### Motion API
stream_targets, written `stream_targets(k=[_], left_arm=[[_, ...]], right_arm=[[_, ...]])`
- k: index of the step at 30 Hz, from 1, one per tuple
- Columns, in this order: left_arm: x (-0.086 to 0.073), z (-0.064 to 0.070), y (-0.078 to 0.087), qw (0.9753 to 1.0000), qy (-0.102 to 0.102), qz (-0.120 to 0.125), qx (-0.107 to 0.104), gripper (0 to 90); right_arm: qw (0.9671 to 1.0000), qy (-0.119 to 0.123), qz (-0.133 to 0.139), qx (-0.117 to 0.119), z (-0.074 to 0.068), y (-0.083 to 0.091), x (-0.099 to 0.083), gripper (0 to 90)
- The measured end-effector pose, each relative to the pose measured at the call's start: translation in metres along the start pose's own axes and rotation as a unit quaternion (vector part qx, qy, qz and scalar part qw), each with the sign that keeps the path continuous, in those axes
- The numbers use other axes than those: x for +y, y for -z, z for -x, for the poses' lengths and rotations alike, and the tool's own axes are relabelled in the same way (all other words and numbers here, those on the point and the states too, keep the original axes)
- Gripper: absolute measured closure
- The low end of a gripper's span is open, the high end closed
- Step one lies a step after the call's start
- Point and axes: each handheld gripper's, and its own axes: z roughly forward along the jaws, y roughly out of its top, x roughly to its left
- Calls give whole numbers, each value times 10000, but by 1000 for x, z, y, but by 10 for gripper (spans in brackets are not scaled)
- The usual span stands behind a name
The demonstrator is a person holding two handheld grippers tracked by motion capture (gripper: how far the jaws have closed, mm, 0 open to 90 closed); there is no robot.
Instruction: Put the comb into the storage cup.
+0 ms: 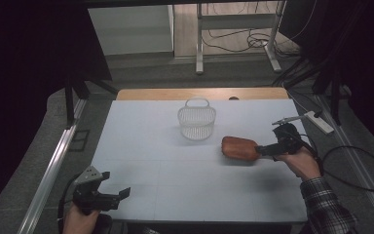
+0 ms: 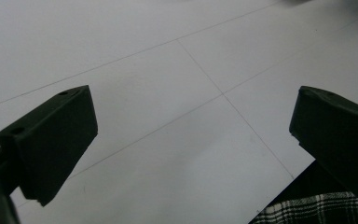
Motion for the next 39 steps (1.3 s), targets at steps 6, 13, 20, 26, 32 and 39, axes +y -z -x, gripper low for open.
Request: stream_targets(k=[6, 13, 20, 26, 32, 39], left_arm=[[0, 0, 0, 10000, 5, 1, -8, 8], [0, 0, 0, 10000, 13, 8, -16, 8], [0, -1, 0, 10000, 22, 17, -33, 9], [0, -1, 0, 10000, 34, 24, -49, 9], [0, -1, 0, 10000, 25, 14, -44, 9], [0, -1, 0, 10000, 16, 5, -41, 9]], right_arm=[[9999, 20, -122, -116, 5, -6, 10, 0], [9995, 25, -201, -230, 7, -13, 21, 0], [9991, 68, -312, -283, 8, -22, 29, 0], [9986, 8, -414, -332, 14, -31, 30, 0], [9986, -42, -373, -361, 20, -30, 33, 129], [9993, 4, -330, -183, 26, -24, 35, 514]])
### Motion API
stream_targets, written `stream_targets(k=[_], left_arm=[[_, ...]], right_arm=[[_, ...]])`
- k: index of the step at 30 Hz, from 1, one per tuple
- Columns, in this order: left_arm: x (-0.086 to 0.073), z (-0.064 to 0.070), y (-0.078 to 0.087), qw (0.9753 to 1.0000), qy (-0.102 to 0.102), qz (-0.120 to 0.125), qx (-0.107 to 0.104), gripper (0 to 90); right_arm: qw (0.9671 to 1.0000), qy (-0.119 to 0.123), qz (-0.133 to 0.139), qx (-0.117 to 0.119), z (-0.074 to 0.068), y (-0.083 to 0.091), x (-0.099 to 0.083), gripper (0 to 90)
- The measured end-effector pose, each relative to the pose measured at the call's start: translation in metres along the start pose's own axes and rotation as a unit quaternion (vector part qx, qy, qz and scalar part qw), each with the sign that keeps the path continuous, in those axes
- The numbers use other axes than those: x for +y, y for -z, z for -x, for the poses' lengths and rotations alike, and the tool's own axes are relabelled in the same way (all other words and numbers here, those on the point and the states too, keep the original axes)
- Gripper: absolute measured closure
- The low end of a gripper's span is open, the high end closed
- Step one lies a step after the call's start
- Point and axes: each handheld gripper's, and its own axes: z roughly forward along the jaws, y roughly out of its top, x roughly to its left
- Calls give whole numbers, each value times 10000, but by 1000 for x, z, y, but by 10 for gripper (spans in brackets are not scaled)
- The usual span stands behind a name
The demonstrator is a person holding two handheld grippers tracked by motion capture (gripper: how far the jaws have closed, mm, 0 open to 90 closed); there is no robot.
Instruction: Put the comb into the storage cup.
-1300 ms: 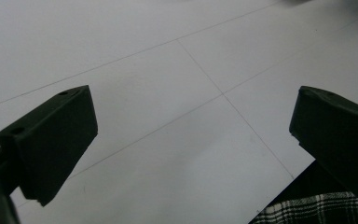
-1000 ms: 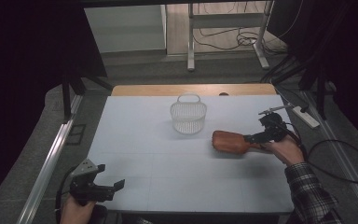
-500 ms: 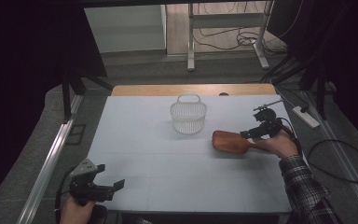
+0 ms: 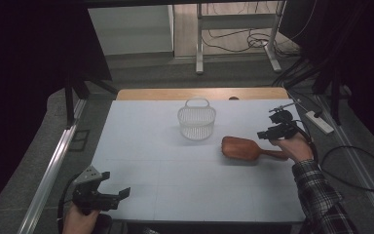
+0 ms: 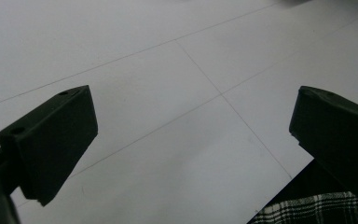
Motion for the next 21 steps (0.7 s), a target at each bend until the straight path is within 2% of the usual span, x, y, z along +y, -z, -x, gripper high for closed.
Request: stream_targets(k=[1, 2, 3, 5, 8, 13, 16, 21], left_arm=[[0, 0, 0, 10000, 0, -2, 1, 9], [0, 0, 0, 10000, 0, -3, 2, 9], [0, 0, 0, 10000, -1, -7, -4, 10], [0, 0, 0, 10000, 1, -6, -4, 10], [0, 0, 0, 10000, -2, -4, 0, 11], [0, 0, 0, 10000, -8, -8, 6, 11], [0, 0, 0, 10000, 2, -11, -2, 12], [0, 0, 0, 10000, 9, -16, 8, 12]], right_arm=[[10000, 33, -9, -9, 0, 0, 0, 514], [10000, 33, -9, -9, 0, 0, 0, 557], [9999, 107, -1, 4, 1, 1, 1, 648], [9998, 199, 14, -49, 1, 1, 1, 740], [9996, 291, 21, 47, 1, 2, 1, 895], [9996, 264, -60, 94, 4, -2, 1, 896], [9997, 238, -110, -33, 7, -7, 0, 896], [9997, 184, -122, -42, 8, -13, -4, 896]])
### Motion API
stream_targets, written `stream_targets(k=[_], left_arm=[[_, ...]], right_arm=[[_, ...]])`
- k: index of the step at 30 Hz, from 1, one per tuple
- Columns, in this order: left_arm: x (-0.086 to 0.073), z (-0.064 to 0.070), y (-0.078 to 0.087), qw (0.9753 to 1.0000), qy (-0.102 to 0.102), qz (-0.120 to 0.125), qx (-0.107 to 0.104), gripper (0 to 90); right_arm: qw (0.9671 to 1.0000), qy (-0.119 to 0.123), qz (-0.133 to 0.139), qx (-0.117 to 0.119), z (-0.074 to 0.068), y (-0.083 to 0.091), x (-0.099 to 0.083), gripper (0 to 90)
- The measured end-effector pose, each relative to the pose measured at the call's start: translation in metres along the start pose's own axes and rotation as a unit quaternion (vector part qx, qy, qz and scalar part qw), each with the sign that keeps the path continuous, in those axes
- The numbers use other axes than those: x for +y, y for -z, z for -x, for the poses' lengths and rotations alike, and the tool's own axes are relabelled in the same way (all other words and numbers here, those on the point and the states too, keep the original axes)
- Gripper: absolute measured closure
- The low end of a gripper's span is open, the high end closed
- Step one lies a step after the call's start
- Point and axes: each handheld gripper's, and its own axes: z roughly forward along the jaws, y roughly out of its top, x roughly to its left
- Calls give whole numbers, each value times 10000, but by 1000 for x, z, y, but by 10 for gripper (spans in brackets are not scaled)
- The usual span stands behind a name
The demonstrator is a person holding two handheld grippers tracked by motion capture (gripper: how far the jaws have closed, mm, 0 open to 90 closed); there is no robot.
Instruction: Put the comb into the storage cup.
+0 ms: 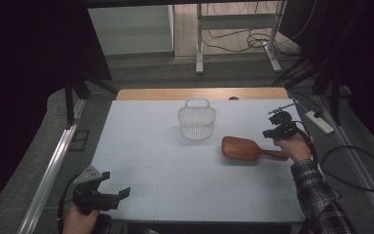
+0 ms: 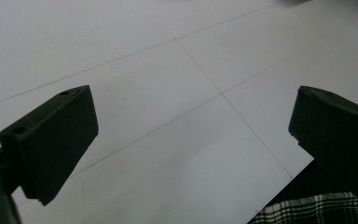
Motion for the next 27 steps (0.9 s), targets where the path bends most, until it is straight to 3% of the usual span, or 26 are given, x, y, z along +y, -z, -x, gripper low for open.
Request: stream_targets(k=[15, 27], left_arm=[[0, 0, 0, 10000, 1, -9, 7, 13], [0, 0, 0, 10000, 8, 7, -3, 13]], right_arm=[[9996, -27, -258, 77, 6, -26, -23, 896], [9992, -22, -404, 62, 7, -30, -36, 896]])
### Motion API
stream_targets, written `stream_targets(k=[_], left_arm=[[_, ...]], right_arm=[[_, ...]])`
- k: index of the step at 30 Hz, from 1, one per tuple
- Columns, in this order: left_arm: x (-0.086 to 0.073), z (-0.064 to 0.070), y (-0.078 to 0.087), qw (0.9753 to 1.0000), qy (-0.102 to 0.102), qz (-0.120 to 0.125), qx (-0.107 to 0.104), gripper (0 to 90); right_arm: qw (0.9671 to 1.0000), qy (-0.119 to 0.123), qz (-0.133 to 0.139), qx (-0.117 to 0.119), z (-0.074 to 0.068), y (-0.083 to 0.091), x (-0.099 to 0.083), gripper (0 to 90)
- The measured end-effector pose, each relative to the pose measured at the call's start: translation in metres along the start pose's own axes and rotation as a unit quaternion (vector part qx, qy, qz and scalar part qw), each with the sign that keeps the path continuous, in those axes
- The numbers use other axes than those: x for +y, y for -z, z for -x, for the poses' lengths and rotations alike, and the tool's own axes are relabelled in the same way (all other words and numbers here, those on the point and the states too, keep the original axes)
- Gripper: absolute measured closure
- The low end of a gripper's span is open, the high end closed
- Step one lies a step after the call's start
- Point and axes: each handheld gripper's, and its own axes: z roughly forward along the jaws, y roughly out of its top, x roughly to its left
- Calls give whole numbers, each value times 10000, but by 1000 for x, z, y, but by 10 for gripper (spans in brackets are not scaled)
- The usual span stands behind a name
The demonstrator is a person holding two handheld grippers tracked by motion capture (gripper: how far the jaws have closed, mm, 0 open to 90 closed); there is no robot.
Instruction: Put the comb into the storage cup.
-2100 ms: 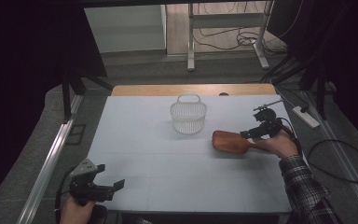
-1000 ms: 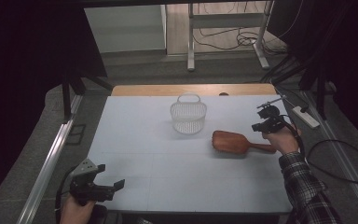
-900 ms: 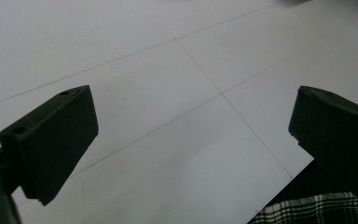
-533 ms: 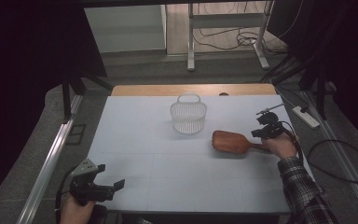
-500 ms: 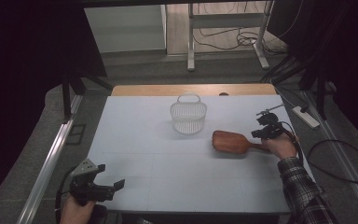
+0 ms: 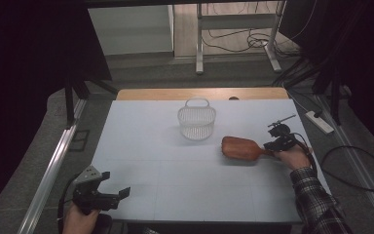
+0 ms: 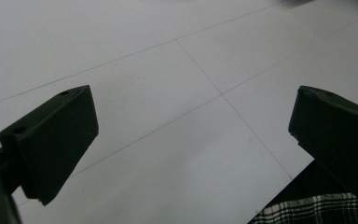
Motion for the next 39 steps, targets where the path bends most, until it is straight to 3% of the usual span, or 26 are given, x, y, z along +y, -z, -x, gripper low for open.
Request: stream_targets(k=[20, 31, 33, 39], left_arm=[[1, 0, -1, 10000, -10, -10, -13, 13], [1, 0, -1, 10000, -9, -9, -15, 13], [1, 0, -1, 10000, -10, -9, -15, 13], [1, 0, -2, 10000, -18, -12, -15, 13]], right_arm=[[9998, 33, 90, 192, -13, 19, -33, 896], [9991, 90, 64, 407, -29, 26, -46, 896], [9988, 142, 73, 464, -37, 29, -49, 896], [9987, 231, 18, 459, -46, 30, -53, 896]])
